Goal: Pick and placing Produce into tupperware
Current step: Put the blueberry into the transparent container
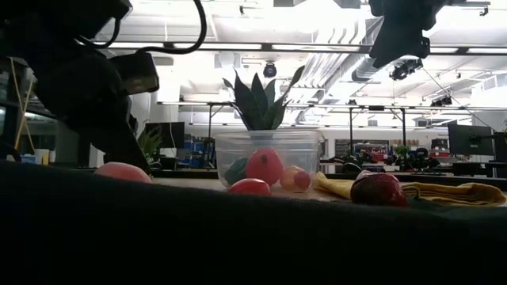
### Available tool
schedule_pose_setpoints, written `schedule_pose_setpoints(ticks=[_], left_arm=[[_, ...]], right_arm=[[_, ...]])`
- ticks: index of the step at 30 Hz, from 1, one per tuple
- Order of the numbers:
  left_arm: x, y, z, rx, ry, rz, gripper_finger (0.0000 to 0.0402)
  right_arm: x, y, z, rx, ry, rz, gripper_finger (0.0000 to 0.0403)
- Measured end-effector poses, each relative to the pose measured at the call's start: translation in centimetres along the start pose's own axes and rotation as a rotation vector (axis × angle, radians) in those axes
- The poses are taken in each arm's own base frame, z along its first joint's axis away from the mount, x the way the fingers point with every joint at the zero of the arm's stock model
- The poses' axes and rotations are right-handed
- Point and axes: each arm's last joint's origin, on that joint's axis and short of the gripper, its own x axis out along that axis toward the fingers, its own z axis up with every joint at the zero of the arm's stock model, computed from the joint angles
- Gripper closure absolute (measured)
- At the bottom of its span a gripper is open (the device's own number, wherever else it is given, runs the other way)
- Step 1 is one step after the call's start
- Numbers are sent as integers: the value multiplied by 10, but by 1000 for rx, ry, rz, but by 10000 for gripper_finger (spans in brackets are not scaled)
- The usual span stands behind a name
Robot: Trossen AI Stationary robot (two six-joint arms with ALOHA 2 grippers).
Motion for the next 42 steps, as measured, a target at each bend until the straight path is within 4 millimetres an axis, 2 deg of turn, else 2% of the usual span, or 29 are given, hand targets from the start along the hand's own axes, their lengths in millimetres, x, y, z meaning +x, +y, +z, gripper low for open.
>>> schedule_pose_setpoints(ticks=[17,42], left_arm=[[8,-1,-8,69,78,-38,234],[11,-2,-7,56,58,-37,234]], right_arm=[[0,0,0,2,-2,-3,274],[0,0,0,2,-6,-3,274]])
